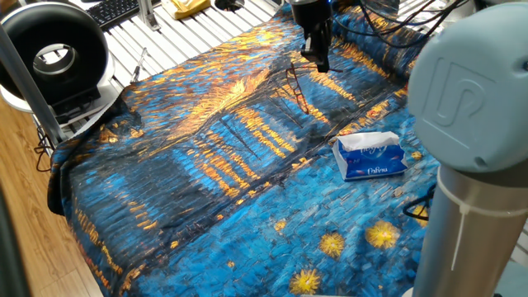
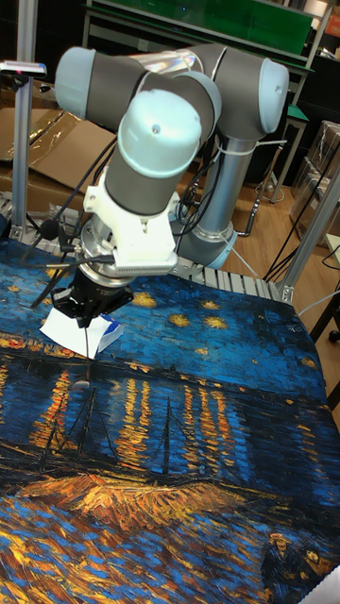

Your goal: Unfold the leg of the glasses (with one hand)

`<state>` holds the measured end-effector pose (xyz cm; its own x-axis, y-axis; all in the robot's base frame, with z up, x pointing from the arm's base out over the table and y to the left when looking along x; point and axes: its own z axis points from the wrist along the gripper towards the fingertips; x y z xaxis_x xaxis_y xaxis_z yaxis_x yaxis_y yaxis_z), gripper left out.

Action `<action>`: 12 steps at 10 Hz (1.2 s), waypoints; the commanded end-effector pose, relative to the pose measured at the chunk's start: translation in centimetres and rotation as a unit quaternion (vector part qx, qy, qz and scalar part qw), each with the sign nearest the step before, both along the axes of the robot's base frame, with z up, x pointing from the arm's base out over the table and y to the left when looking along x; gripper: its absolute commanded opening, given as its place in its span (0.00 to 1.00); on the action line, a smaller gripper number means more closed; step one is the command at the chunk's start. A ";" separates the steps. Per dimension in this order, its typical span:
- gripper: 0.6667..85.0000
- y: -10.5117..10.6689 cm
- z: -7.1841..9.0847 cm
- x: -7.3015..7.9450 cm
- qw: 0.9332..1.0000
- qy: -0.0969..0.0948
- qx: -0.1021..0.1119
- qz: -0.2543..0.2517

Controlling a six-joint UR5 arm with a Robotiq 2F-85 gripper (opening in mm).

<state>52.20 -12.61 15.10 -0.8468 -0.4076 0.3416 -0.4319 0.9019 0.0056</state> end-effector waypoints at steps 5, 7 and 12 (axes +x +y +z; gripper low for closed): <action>0.00 1.0 -1.1 1.1 1.000 0.008 0.021 -0.002; 0.00 0.4 -1.2 1.6 1.000 0.008 0.013 0.018; 0.05 1.0 -2.1 3.9 0.999 -0.014 0.019 0.035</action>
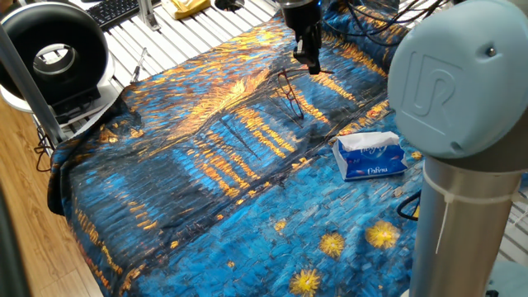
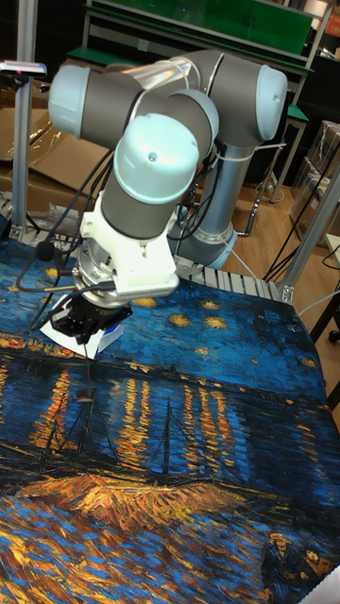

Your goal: Unfold the leg of the glasses (with one hand)

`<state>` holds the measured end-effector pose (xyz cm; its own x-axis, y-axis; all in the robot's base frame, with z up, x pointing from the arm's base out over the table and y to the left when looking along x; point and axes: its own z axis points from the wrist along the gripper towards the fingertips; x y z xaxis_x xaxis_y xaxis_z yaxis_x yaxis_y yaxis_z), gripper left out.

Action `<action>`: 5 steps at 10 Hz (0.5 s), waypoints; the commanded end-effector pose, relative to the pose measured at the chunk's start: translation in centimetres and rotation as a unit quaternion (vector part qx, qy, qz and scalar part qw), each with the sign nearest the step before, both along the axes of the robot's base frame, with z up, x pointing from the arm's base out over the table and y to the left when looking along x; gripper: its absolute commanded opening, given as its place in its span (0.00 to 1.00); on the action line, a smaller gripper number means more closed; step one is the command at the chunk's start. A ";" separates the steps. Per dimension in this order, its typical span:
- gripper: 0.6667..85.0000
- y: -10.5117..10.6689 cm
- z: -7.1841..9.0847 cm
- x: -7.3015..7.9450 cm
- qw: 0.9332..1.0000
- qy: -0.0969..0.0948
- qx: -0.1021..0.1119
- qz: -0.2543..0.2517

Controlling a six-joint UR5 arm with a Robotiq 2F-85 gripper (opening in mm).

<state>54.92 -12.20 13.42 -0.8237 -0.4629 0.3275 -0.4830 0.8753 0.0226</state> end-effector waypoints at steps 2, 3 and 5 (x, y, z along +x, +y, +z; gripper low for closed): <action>0.12 1.4 -0.7 2.2 1.000 -0.021 0.017 0.008; 0.17 1.9 -0.9 2.8 0.999 -0.026 0.025 0.014; 0.35 1.7 -1.3 3.7 0.998 -0.034 0.029 0.042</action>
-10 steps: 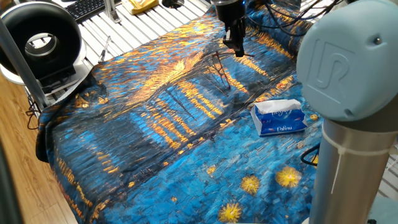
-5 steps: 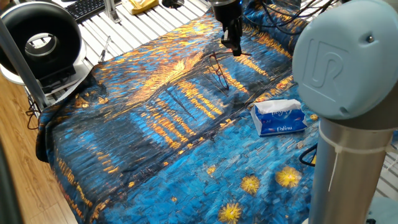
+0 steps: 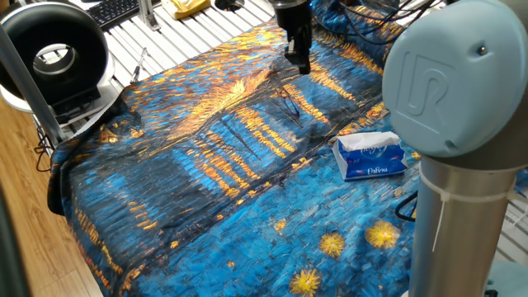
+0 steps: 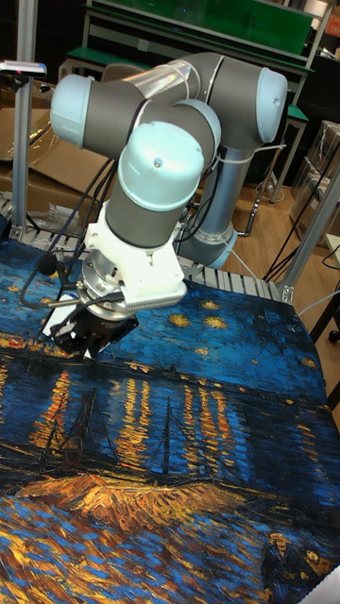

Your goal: Unfold the leg of the glasses (with one hand)

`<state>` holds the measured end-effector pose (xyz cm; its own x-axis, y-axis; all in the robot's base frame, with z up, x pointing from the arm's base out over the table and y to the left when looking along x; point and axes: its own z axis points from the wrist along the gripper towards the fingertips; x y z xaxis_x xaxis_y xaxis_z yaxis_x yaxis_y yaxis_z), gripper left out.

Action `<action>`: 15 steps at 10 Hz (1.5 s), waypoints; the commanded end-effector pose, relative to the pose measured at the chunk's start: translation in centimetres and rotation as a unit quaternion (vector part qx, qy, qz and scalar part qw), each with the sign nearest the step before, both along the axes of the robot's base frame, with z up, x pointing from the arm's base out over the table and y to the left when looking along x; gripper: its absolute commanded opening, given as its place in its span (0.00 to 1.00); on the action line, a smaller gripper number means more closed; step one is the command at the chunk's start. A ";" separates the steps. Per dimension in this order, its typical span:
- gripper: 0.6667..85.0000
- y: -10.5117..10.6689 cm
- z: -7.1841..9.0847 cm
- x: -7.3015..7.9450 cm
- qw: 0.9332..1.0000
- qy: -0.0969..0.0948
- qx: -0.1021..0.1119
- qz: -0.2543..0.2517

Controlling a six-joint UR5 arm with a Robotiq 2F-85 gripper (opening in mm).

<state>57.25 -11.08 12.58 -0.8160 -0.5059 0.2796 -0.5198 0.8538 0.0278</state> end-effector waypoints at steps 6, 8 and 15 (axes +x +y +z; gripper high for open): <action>0.43 1.2 -1.1 3.7 0.998 -0.059 0.023 -0.001; 0.42 1.8 -1.7 5.1 0.994 -0.090 0.042 -0.038; 0.41 0.3 -0.9 3.3 0.992 -0.094 0.027 -0.080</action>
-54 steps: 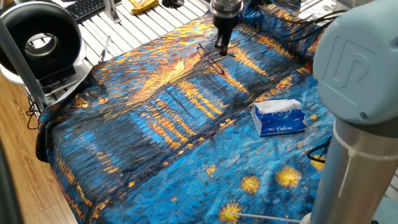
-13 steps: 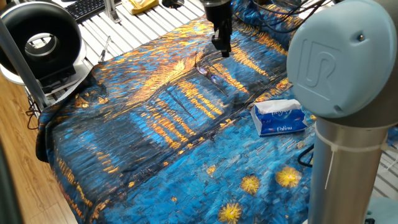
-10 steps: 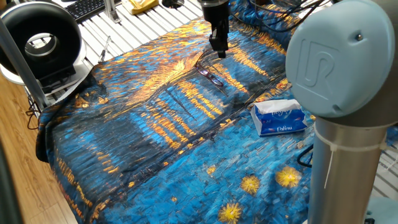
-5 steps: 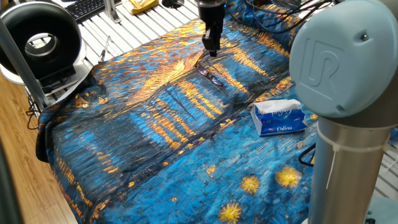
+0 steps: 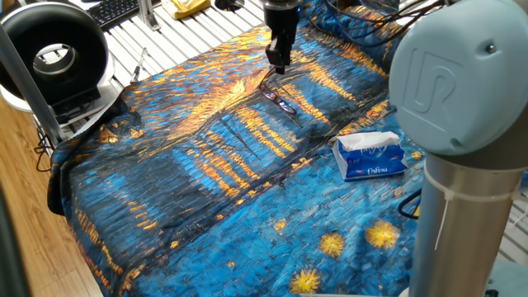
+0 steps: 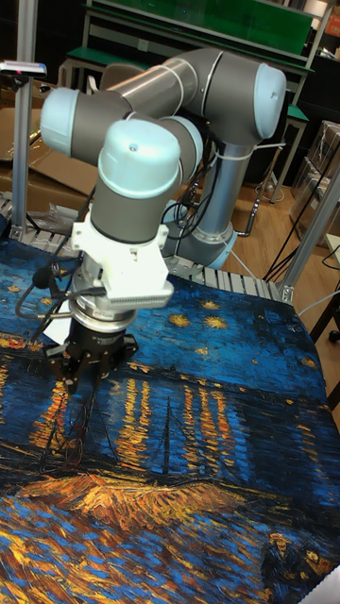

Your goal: Unfold the leg of the glasses (with one hand)

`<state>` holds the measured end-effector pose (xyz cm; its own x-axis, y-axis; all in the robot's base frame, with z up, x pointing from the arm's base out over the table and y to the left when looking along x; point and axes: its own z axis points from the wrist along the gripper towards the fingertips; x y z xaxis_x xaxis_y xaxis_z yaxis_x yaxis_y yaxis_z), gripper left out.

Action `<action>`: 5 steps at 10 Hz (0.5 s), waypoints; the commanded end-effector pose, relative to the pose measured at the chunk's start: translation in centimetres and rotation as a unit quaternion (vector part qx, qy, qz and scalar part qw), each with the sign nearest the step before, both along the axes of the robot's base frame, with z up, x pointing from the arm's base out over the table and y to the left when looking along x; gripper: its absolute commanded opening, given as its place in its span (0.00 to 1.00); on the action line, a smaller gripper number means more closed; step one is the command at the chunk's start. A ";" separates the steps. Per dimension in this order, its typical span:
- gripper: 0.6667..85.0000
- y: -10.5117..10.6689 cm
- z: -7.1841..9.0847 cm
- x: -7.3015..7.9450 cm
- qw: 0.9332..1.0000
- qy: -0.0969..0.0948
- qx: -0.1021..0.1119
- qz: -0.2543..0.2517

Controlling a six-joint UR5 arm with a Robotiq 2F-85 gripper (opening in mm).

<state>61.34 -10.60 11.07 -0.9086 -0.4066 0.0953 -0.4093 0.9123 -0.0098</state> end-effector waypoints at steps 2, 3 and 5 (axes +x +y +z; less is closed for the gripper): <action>0.39 -0.6 0.7 -1.4 1.000 -0.002 0.001 -0.025; 0.37 -0.6 0.6 -1.6 0.999 -0.003 0.003 -0.032; 0.26 -0.1 0.5 -1.7 0.999 0.000 0.004 -0.045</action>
